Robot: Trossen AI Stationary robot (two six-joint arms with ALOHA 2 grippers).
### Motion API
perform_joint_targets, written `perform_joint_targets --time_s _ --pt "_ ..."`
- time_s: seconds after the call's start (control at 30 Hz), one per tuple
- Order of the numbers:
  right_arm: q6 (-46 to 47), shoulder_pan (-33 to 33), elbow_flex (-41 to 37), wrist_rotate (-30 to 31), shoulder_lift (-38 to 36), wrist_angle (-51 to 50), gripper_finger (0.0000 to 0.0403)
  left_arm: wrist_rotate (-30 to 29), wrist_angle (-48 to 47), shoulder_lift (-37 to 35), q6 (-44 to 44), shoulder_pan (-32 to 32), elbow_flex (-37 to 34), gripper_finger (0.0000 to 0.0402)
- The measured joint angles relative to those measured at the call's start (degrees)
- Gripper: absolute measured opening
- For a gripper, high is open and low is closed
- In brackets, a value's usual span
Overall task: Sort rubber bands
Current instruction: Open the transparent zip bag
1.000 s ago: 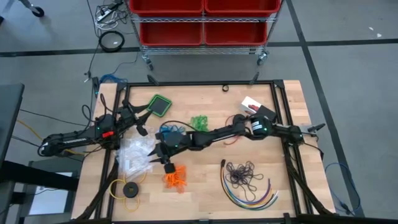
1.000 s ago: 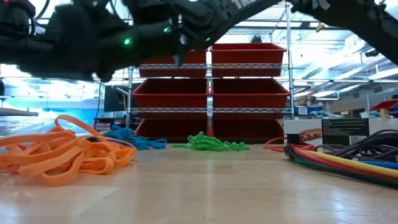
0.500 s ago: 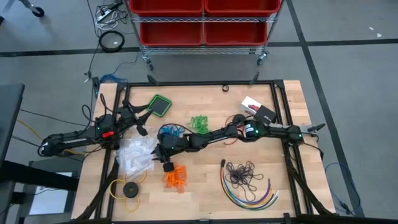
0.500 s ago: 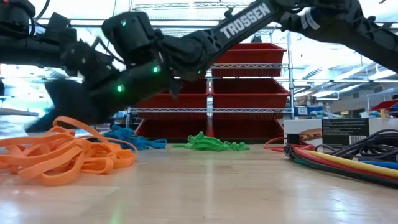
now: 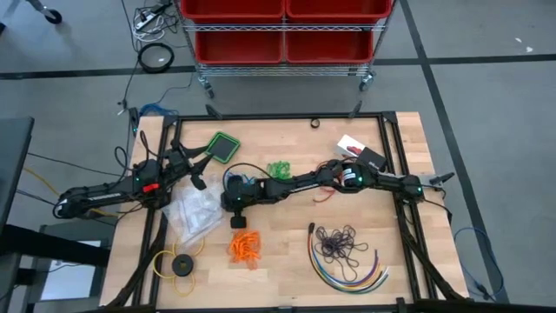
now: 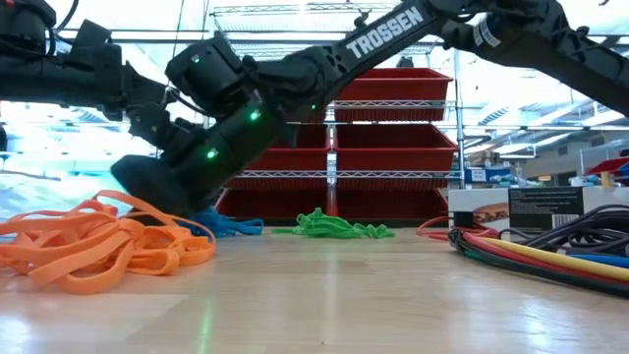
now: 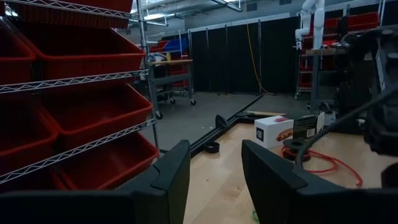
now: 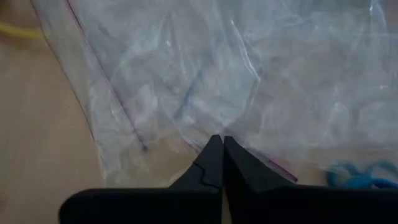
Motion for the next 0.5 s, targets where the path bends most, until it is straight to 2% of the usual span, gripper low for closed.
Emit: perform_joint_targets --time_s 0.27,0.5 --pt "0.6 0.4 -0.5 0.9 -4.2 -9.3 0.0000 0.0 0.0 0.0 0.0 0.0 0.0 0.0152" --pt "0.9 2.2 -0.4 0.8 -10.2 -13.2 0.0000 0.0 0.0 0.0 0.0 0.0 0.0 0.0152"
